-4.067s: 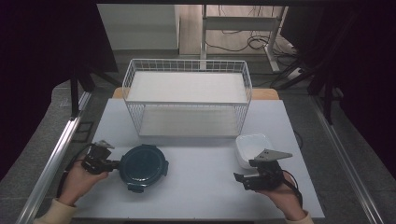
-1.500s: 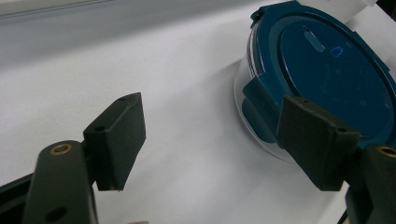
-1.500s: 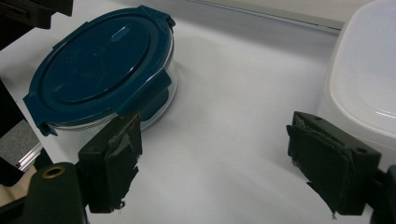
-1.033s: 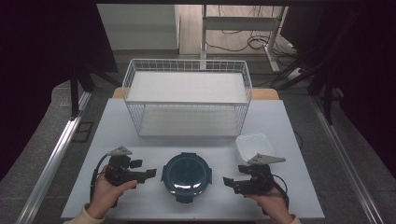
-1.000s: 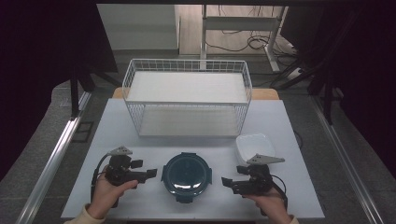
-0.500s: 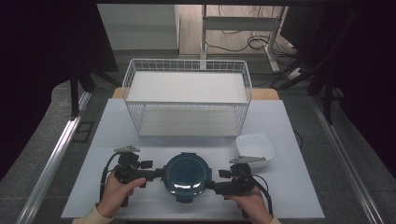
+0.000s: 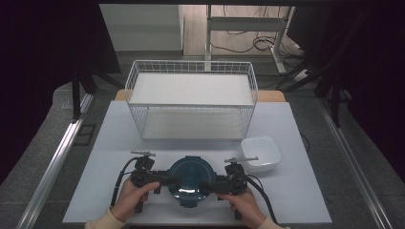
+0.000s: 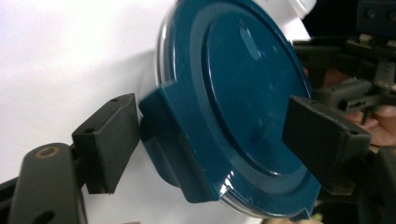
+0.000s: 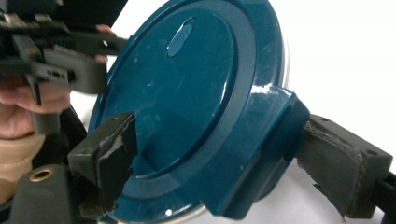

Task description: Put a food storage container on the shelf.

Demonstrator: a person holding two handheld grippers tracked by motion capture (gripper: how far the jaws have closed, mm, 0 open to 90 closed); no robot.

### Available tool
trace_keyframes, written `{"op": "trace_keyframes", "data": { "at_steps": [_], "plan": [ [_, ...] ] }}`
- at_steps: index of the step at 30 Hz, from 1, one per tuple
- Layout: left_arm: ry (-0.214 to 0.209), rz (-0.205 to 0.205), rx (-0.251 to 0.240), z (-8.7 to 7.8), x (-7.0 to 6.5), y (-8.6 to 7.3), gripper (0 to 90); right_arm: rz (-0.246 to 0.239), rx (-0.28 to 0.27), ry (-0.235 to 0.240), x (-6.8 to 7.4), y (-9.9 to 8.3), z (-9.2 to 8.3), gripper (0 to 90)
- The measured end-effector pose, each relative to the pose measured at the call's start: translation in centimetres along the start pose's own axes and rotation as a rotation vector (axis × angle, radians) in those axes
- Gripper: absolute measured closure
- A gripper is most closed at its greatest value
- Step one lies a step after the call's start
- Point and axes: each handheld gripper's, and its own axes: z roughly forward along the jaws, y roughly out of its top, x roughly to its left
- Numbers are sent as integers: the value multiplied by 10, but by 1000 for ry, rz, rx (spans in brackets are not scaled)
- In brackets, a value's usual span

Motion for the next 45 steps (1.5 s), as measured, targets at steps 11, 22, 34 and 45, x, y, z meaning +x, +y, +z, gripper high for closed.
{"op": "trace_keyframes", "data": {
  "at_steps": [11, 22, 34, 45],
  "plan": [
    [-46, -80, -7, 3, 7, -5, 260, 99, -39, 37, -7, -1, 0, 278],
    [-43, -125, -24, 1, 5, -8, 296, 152, -54, 68, -13, -1, -3, 338],
    [-17, -70, -87, -11, -10, -22, 369, 114, -84, 75, -5, -6, -12, 388],
    [-14, -70, -104, -14, -14, -25, 390, 96, -105, 78, -2, -9, -15, 400]
  ]
}}
